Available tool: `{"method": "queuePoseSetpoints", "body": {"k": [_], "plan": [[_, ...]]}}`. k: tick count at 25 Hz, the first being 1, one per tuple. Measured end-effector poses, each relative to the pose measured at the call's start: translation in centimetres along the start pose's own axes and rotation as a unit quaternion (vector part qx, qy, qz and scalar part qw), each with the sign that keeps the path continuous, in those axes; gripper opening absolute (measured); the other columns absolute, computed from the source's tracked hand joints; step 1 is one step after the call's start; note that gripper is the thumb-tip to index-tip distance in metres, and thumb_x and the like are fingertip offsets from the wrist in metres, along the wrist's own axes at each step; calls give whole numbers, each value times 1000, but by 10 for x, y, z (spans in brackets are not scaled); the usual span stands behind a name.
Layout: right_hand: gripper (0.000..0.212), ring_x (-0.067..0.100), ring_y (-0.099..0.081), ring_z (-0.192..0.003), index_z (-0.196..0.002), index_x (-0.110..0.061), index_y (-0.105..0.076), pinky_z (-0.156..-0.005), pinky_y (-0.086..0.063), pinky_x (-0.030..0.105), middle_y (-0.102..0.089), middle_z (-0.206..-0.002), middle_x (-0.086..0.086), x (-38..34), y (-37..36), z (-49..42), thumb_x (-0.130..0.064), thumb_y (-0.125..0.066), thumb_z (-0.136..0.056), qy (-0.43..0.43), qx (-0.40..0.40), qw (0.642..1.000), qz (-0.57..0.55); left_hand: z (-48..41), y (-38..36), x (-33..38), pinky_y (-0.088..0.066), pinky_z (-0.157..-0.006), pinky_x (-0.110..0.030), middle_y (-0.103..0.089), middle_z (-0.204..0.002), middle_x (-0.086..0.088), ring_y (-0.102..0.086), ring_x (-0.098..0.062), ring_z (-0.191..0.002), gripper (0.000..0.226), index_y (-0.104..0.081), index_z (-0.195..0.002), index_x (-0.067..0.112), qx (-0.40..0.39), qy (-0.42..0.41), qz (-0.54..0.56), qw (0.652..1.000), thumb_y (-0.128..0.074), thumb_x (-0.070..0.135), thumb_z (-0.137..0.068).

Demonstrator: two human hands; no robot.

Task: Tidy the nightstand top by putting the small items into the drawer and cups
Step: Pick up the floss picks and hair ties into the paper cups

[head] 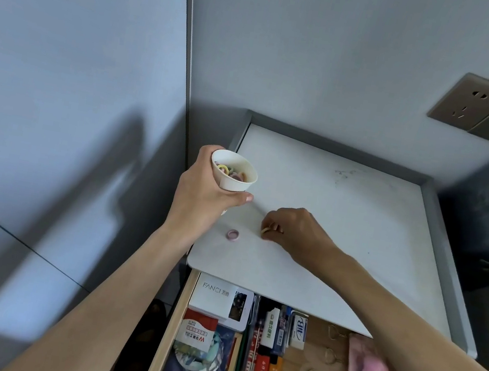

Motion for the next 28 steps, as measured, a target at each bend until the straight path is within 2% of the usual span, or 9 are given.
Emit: {"method": "queuePoseSetpoints", "body": {"k": [2,5,7,12,14,18,23,25,28], "plan": [[6,14,-63,-81,-94,-15,-71,-77,-52,29,-70,-89,0,2,13,-2,-18,-68,-89,-35,12,999,-5,0,0,1,-46,-71,-7,-64,-105,16,-60,4,-95,70,-52,-120,25,-2,0,0,1000,-92,21,-62],[1,2,-57,-65,-83,-14,-71,-66,-44,14,-68,-73,-6,-11,70,-4,-14,-72,-84,-54,176,969,-166,1,0,2,-45,-66,-6,-64,-101,17,-59,7,-91,69,-52,-118,27,-6,5,0,1000,-92,20,-62],[3,1,-54,-62,-81,-15,-70,-62,-42,11,-66,-69,-8,-33,105,-8,-15,-73,-83,-32,224,947,-226,2,-2,5,-45,-66,-6,-63,-101,17,-60,8,-90,70,-51,-118,28,-14,4,-5,1000,-92,19,-62],[13,-1,-57,-69,-94,-21,-76,-65,-41,11,-67,-79,-11,-84,104,-32,-16,-75,-82,72,84,983,-148,2,-5,8,-57,-77,-28,-65,-101,17,-63,2,-93,72,-50,-122,31,-22,6,-4,1000,-91,21,-64],[16,0,-53,-68,-100,-23,-76,-65,-39,11,-66,-83,-11,-77,103,-33,-18,-72,-86,66,98,980,-159,1,-1,7,-56,-75,-24,-65,-101,17,-62,2,-93,72,-50,-122,30,-16,4,-5,1000,-91,21,-64],[10,-3,-56,-63,-95,-21,-75,-64,-39,12,-66,-77,-13,-39,86,-24,-18,-67,-90,-33,162,961,-222,1,10,3,-46,-65,-6,-63,-99,18,-59,12,-88,70,-52,-117,28,18,5,1,1000,-93,20,-62],[19,10,-59,-74,-96,-17,-74,-70,-47,22,-64,-92,-3,-52,-2,-13,-21,-80,-79,25,-30,990,-137,-1,13,2,-47,-74,-10,-64,-102,16,-61,0,-93,70,-53,-118,24,33,-6,4,999,-93,18,-60],[11,13,-57,-73,-90,-13,-73,-67,-43,21,-57,-84,-5,-57,-14,-13,-16,-77,-80,47,-36,993,-104,0,12,1,-48,-77,-13,-65,-105,15,-61,-3,-96,72,-54,-120,24,32,-3,9,999,-93,18,-60],[8,13,-52,-78,-93,-13,-69,-66,-37,22,-56,-87,-4,-46,-15,-17,-19,-70,-87,1,-83,996,-22,0,12,0,-46,-75,-9,-64,-107,15,-61,-3,-97,73,-53,-121,24,24,-7,4,1000,-93,20,-61]]}}
Point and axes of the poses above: each hand's wrist, its own z-axis away from the middle knuckle, its own y-axis out of the back of the hand, x = y × z, the point moved 6 cm from there along -z, towards the middle knuckle
